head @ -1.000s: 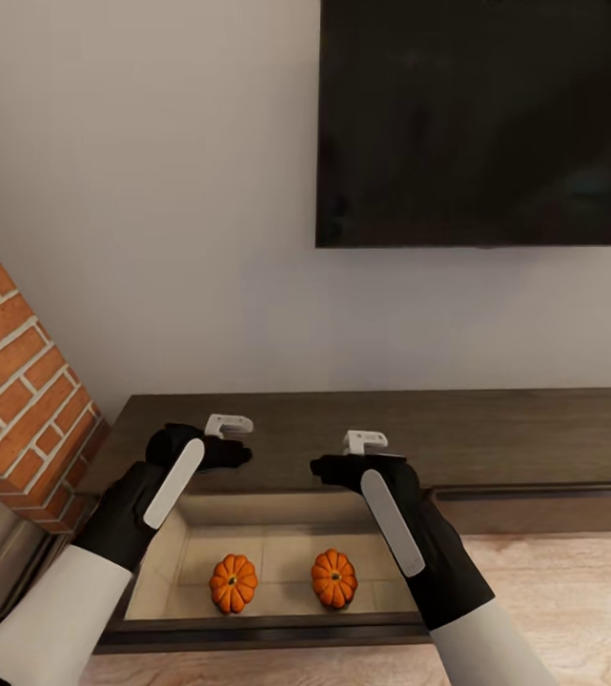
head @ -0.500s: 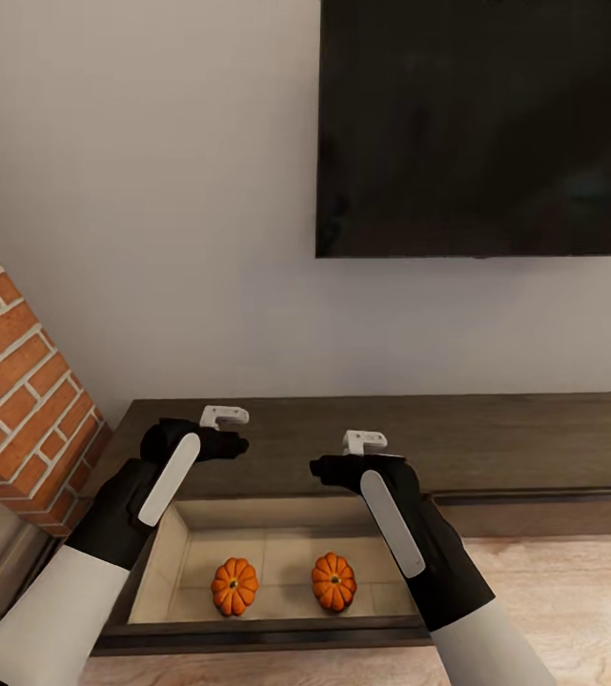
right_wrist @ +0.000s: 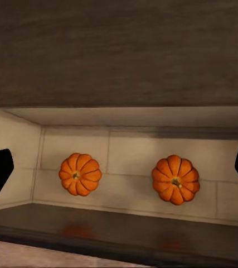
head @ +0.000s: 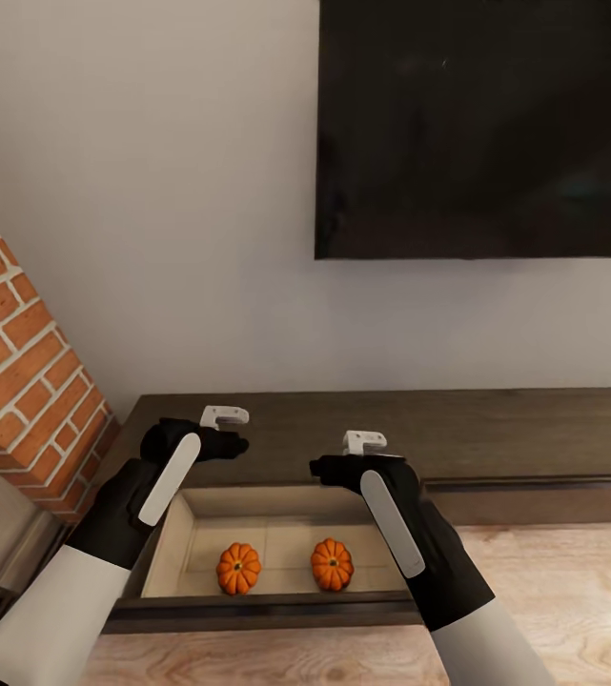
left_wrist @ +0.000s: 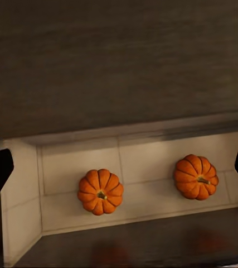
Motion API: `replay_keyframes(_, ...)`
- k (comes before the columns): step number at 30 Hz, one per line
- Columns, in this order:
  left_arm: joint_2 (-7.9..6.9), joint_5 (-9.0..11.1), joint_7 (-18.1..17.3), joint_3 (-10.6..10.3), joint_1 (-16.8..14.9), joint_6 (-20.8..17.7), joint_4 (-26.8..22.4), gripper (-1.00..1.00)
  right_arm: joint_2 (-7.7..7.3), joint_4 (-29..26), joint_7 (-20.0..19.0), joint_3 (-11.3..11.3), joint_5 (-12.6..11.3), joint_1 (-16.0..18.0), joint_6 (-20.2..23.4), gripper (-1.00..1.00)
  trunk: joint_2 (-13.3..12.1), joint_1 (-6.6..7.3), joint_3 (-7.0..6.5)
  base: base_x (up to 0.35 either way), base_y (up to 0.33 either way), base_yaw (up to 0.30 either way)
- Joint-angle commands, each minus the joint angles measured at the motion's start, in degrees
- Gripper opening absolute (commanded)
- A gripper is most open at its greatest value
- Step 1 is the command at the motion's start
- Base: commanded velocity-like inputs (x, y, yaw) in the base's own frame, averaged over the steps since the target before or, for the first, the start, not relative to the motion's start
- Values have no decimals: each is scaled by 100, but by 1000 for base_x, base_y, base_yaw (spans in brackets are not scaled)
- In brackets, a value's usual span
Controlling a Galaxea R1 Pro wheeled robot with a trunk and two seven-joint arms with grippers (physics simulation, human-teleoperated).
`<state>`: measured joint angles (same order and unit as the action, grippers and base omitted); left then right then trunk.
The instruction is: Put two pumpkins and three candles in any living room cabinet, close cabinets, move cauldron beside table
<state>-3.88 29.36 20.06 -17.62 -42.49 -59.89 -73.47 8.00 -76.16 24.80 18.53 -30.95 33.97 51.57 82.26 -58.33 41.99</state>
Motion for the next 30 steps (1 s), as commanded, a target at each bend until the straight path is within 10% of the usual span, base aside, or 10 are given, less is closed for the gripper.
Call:
replay_keyframes(1, -4, 58, 60, -16, -5, -11, -2, 100, 0, -5, 60, 4, -58, 4, 11, 100, -38, 26, -14, -304, 0, 0)
replay_keyframes(30, -6, 52, 88, -21, -5, -11, 34, 100, 0, 18, 40, -16, -52, 4, -7, 100, -1202, 663, -534, -245, 0, 0)
